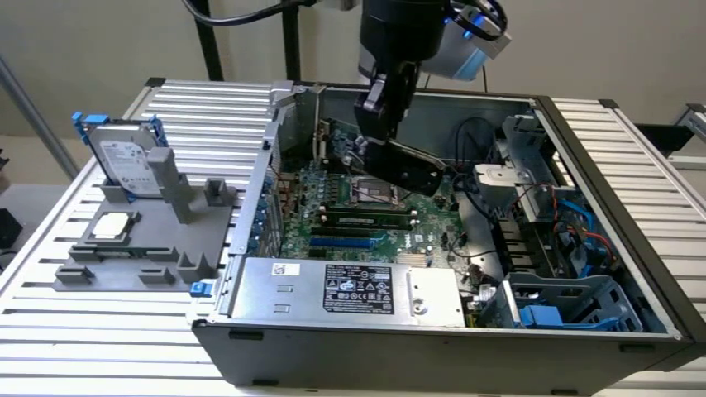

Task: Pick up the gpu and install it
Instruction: 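Insert the gpu into the slot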

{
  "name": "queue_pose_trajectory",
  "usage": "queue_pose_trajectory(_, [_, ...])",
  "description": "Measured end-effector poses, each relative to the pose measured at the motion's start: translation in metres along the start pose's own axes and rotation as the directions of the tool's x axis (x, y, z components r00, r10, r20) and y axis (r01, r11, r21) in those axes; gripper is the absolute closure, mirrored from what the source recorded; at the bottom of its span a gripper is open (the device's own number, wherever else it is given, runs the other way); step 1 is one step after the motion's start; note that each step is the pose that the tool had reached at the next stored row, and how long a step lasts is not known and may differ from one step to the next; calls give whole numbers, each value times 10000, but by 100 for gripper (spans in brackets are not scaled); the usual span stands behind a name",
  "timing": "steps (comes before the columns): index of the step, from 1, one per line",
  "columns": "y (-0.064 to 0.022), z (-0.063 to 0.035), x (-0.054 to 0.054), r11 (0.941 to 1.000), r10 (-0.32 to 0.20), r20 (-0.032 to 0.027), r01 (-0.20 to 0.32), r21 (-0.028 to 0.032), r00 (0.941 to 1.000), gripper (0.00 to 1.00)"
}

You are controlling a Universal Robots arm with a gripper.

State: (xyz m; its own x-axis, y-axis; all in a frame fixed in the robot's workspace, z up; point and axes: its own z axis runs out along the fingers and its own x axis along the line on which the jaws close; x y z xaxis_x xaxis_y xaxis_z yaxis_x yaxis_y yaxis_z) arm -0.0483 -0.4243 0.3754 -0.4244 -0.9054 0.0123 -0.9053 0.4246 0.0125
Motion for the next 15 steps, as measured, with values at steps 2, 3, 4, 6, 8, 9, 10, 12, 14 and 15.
queue_pose_trajectory(2, [0,16,0,9994,-360,-5,360,4,9994,100])
queue_pose_trajectory(3, [0,24,0,9985,-548,-7,548,7,9985,100])
queue_pose_trajectory(4, [0,32,0,9973,-729,-9,729,9,9973,100])
queue_pose_trajectory(6, [-1,48,-1,9940,-1093,-15,1093,13,9940,100])
queue_pose_trajectory(8, [-1,65,-1,9895,-1449,-18,1449,17,9895,100])
queue_pose_trajectory(9, [-1,74,-1,9866,-1634,-21,1634,18,9866,100])
queue_pose_trajectory(10, [-1,82,-1,9835,-1809,-24,1809,20,9835,100])
queue_pose_trajectory(12, [-1,98,-1,9763,-2163,-30,2163,24,9763,100])
queue_pose_trajectory(14, [-1,116,-1,9677,-2523,-34,2523,27,9677,100])
queue_pose_trajectory(15, [-2,124,-2,9628,-2700,-39,2700,28,9628,100])
